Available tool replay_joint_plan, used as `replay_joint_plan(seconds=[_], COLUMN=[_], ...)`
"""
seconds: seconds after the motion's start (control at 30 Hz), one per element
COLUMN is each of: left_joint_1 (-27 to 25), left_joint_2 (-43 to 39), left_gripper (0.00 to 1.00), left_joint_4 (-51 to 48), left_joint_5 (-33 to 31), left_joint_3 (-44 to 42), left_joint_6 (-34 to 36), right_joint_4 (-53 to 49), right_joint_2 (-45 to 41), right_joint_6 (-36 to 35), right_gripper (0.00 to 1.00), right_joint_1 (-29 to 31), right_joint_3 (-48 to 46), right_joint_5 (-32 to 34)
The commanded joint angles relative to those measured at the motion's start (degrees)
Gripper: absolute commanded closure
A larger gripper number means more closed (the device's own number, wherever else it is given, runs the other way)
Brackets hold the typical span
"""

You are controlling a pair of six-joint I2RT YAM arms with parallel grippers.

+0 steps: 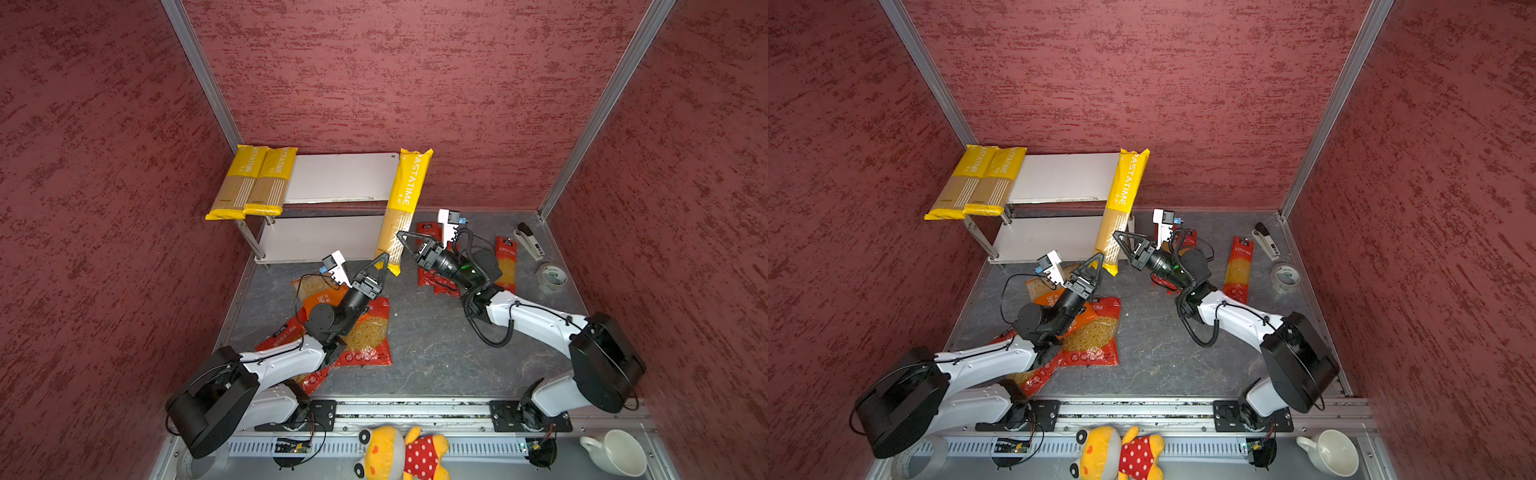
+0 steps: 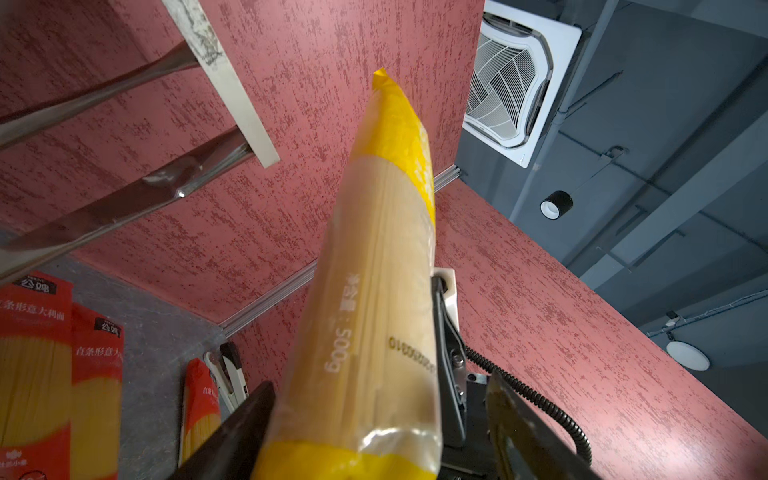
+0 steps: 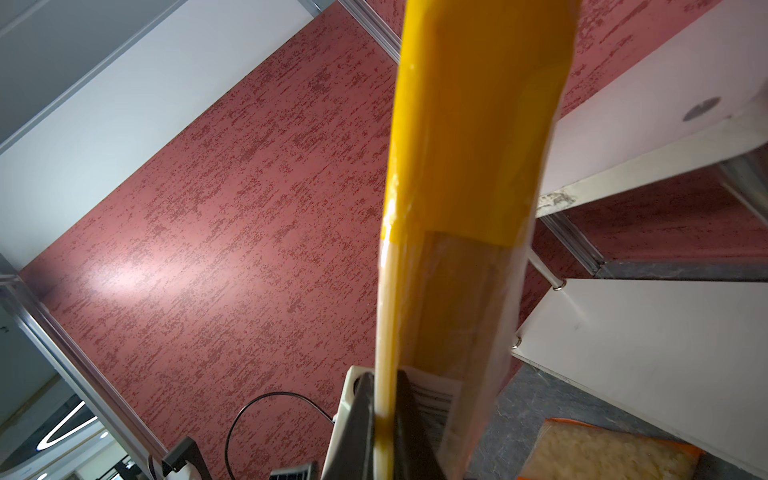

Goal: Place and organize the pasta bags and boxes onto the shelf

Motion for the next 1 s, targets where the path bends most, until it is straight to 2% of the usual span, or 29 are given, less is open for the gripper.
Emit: replay_joint_plan(seconds=[0.0,0.43,0.63,0.97], left_joint_1=[0.91,1.49,1.14,1.49], left_joint_2=[-0.78,0.14,-0.17,-2.6], left_gripper=[0.26,0.63,0.74,0.9], left_joint_4=[3.66,4.92,4.65,4.59], left_joint_5=[-2.59,-3.39,-3.85,-6.72], left_joint_3=[1.4,2.1,1.84,1.99], left_joint_6=[1.59,1.33,1.32,5.41], right_joint_4=[15.81,12.74,10.45,7.9], right_joint_2=[0.1,2.08,2.45,2.45], right_joint_6=[3.81,6.46,6.89,6.74], right_gripper=[1.0,1.0,1.0,0.77], right_joint_1=[0.41,0.47,0.33,0.15], right_joint_3=[4.6,4.11,2.98,2.3], right_joint_5=[2.1,1.58,2.67,3.85])
